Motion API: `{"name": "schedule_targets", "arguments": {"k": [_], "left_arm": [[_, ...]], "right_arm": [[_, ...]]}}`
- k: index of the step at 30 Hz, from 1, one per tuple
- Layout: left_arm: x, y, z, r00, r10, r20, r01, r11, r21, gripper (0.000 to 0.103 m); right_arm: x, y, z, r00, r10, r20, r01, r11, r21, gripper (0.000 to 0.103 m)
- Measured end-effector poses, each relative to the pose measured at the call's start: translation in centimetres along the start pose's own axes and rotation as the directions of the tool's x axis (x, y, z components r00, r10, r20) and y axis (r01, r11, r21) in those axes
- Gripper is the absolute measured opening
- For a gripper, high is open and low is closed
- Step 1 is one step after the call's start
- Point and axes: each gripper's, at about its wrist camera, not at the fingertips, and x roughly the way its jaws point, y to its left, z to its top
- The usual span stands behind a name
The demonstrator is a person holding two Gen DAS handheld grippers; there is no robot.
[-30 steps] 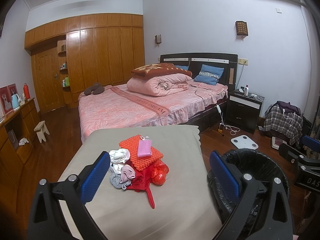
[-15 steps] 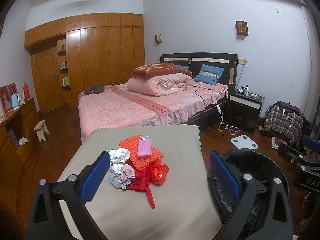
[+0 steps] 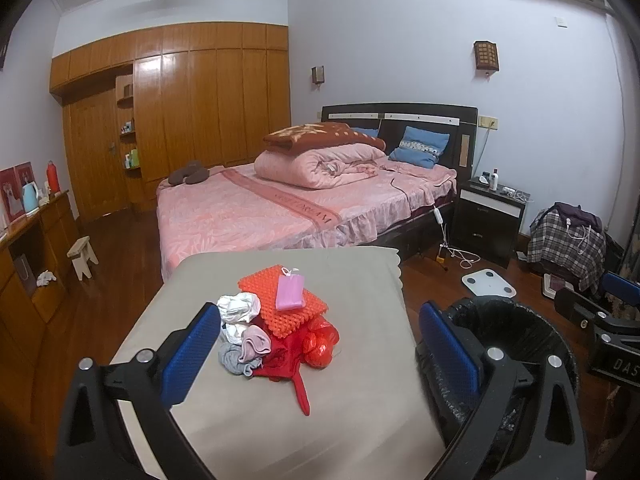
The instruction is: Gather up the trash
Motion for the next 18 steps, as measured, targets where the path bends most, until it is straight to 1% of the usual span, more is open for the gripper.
{"name": "schedule_targets", "arguments": {"k": [11, 14, 16, 18], "left_arm": [[0.7, 0.7, -0.6, 1.000, 0.005, -0.004, -0.005, 1.000, -0.008, 0.097], [1.5, 1.7, -1.3, 1.000, 0.020, -0.001, -0.020, 1.000, -0.017, 0.097], [2.3, 2.4, -1.5, 1.000, 0.031, -0.003, -0.031, 0.999, -0.027, 0.097], [3.1, 3.2, -1.9, 0.999, 0.054, -0.009, -0.054, 0.998, -0.031, 0.097]], "right_arm": [[0.3, 0.3, 0.8, 1.000, 0.018, -0.001, -0.018, 1.000, 0.001, 0.098], [1.1, 0.5, 0.8, 1.000, 0.022, -0.005, -0.022, 1.000, 0.009, 0.098], [2.2, 0.8, 0.9, 0.999, 0.040, -0.017, -0.040, 0.999, 0.011, 0.098], [3.4, 1.4, 0.8, 0.998, 0.046, -0.031, -0.046, 0.999, 0.001, 0.098]]}}
